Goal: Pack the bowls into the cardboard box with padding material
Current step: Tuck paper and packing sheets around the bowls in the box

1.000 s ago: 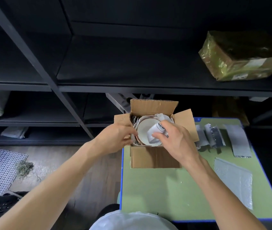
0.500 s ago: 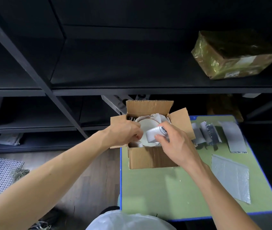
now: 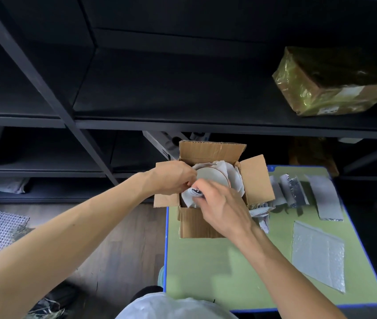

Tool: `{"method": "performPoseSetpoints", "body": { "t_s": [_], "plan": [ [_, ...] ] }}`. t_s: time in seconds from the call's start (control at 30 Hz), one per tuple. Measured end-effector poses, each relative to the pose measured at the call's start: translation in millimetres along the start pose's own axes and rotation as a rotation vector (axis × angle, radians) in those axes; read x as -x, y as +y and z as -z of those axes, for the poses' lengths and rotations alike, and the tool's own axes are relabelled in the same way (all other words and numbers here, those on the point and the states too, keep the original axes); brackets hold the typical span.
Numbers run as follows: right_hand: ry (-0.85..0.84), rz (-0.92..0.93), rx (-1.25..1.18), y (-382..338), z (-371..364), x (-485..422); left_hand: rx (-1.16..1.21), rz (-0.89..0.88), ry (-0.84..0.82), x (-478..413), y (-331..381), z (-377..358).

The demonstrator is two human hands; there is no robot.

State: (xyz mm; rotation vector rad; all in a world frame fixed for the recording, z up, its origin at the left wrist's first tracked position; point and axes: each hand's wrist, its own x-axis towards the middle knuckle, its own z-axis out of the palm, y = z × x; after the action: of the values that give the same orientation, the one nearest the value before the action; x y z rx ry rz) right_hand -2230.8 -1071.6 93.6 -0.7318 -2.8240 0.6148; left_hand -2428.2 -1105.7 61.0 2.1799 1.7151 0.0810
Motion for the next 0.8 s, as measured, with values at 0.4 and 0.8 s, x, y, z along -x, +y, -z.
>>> {"method": "performPoseSetpoints", "body": {
  "t_s": [0.4,0.8],
  "plan": [
    [0.082,-0.138,0.101,-12,-44,-12,0.136,0.035,-0.007,2,-5,0],
    [0.198,-0.119,0.141,-22,-46,-5,0.095,0.067,0.067,8,-1,-9]
  ]
}}
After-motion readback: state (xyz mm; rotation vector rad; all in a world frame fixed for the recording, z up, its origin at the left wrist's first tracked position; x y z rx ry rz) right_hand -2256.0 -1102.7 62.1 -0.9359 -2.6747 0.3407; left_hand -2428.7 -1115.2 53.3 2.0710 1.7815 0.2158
